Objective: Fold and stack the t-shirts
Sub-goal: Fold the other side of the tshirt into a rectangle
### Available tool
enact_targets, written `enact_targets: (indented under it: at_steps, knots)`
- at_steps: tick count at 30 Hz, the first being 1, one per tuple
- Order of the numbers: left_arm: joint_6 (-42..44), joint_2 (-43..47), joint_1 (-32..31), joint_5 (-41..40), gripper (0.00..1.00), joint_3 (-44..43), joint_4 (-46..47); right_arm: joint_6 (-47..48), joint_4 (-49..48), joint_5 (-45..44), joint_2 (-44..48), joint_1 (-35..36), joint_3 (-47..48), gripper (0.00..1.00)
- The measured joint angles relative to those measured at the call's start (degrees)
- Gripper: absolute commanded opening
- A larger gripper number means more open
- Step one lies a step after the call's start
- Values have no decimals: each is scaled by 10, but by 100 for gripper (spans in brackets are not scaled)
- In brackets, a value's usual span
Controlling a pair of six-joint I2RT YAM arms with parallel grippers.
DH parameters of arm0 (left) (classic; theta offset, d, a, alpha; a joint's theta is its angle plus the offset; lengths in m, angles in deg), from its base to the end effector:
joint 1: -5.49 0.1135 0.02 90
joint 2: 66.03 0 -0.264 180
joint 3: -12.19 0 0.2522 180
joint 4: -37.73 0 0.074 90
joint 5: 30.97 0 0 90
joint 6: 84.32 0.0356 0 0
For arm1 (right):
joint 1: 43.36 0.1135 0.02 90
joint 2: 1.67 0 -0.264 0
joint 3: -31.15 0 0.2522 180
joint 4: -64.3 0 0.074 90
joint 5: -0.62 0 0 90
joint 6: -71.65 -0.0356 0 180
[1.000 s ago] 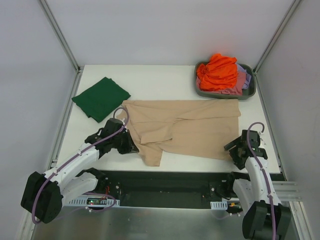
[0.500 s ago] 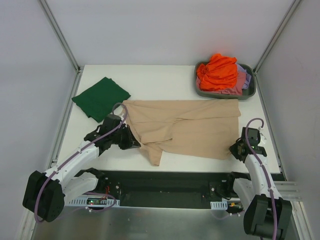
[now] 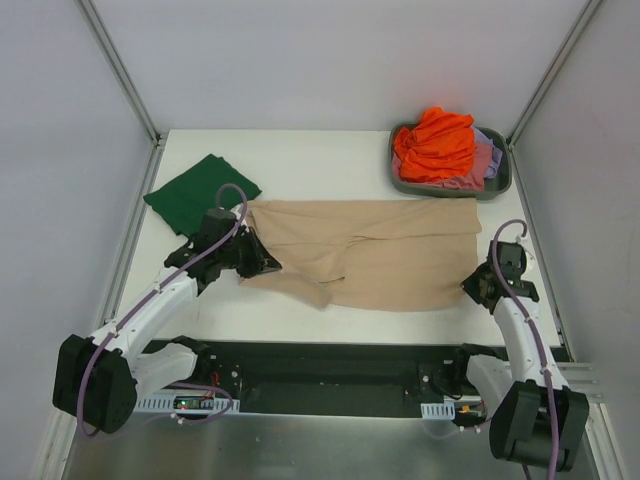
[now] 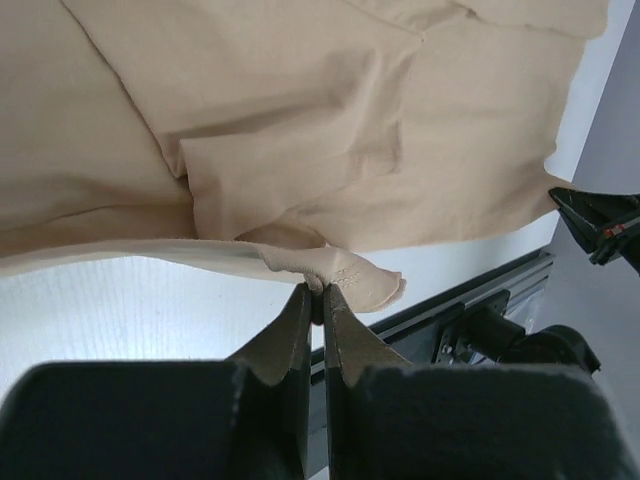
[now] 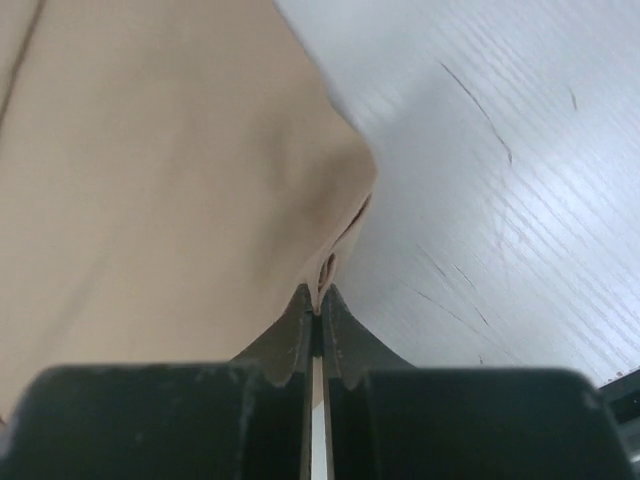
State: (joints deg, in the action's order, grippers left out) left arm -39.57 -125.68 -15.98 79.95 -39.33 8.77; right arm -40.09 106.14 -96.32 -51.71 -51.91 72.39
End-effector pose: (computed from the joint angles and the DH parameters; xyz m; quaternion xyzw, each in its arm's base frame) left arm 0.2018 -0.0930 0.2410 -0.1022 0.8782 -0.3767 0.2765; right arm 0.1665 -0.0294 0.1927 0.2652 0.9019 -0.0180 0.3405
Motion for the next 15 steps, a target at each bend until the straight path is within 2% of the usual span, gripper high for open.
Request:
enact_targets:
  at_steps: [7,15]
  knots:
    - [-4,-23,30,-12,0,-19,0,24,-9,17,-71,0,71,1]
    - [-3,-49,43,-68,0,-55,0,26,-28,38,-160,0,139,1]
